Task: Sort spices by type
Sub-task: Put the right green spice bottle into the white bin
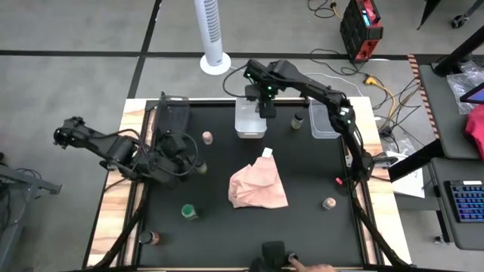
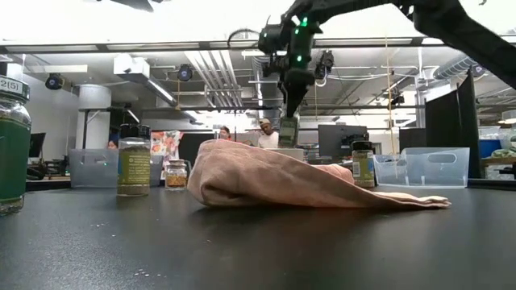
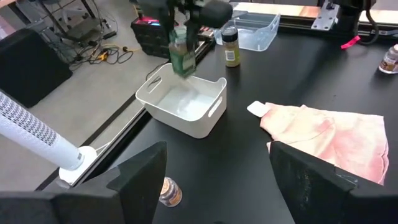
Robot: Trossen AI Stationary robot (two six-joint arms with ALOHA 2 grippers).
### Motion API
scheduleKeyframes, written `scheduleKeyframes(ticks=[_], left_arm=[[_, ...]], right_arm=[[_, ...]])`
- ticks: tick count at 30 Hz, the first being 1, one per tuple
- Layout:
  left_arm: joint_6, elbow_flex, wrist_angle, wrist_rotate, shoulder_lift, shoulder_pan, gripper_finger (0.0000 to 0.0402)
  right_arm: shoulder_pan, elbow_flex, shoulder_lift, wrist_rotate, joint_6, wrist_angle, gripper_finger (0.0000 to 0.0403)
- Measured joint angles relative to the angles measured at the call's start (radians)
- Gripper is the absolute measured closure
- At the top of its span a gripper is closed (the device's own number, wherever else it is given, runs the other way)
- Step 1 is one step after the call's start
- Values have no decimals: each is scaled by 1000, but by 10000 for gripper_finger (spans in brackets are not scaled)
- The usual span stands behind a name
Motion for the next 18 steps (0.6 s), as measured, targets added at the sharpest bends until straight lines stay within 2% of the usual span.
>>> scheduleKeyframes(ticks=[10, 18], left_arm=[[0, 0, -15, 0, -1, 0, 132], [0, 0, -21, 0, 0, 0, 132]], right_arm=[[-5, 12, 68, -20, -72, 24, 205], [0, 13, 98, -126, -98, 26, 205]])
